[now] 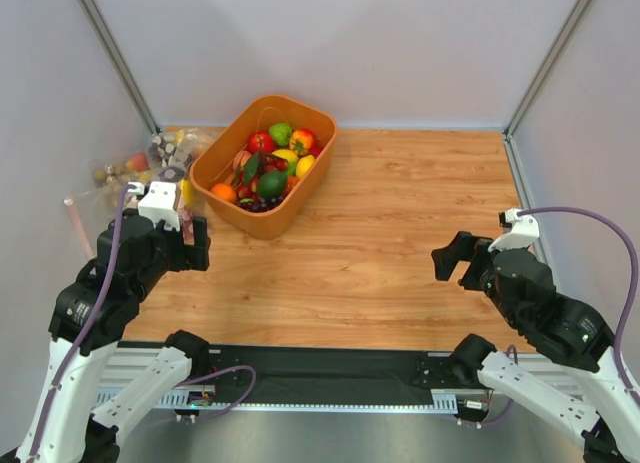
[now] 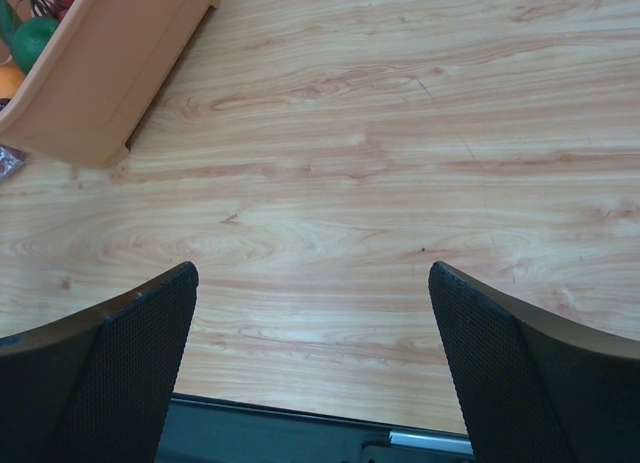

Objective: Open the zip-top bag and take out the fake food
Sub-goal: Pick up the zipper food storage bag at the center of the board.

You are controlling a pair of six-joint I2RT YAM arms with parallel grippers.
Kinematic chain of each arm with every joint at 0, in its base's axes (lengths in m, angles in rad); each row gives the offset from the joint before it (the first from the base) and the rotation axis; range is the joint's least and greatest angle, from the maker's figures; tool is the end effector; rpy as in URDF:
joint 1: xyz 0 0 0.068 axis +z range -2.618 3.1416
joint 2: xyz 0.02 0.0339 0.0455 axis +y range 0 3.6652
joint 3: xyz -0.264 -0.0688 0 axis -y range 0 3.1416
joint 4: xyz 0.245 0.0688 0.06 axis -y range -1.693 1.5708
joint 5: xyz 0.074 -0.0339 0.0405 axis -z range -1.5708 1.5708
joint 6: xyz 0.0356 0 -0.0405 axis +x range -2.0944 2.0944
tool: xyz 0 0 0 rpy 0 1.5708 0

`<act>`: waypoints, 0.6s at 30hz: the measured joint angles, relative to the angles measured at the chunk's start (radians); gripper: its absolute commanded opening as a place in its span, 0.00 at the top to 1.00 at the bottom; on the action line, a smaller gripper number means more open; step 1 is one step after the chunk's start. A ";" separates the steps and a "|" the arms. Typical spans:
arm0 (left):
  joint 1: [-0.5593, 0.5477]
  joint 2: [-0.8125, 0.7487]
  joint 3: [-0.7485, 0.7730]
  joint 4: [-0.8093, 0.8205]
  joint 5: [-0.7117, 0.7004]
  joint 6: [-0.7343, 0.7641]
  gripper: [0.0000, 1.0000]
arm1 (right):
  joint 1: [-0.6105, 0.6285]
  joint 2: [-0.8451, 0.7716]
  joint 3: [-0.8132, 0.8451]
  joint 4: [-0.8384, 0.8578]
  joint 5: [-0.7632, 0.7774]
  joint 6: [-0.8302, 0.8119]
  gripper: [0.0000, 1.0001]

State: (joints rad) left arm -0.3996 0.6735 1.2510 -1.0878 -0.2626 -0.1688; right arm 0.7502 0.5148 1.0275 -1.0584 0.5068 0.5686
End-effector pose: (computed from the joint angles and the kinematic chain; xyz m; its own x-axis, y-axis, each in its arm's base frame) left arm 0.0780 -0.0229 0.4092 -0.4716 0.0231 -0.8815 0.0891 0.9958 -0.0216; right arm 0.0587 0.0311 0.3614 -0.4775 0.1985 -0.8559 -0.0421 0.9679 0.2480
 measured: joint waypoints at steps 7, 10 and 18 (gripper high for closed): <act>0.000 0.051 0.014 0.037 0.035 0.000 0.01 | 0.000 -0.007 0.000 0.000 0.002 0.000 0.00; 0.008 0.104 0.018 0.074 0.060 -0.002 0.01 | 0.000 -0.031 0.000 -0.001 0.009 0.000 0.00; 0.333 0.288 0.031 0.176 0.256 -0.029 0.01 | 0.000 -0.045 -0.006 -0.001 0.008 -0.015 0.00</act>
State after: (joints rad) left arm -0.0666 0.9615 1.2823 -0.9119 -0.0067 -0.1974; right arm 0.7502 0.4698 1.0214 -1.0595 0.5148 0.5533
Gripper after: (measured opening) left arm 0.993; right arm 0.998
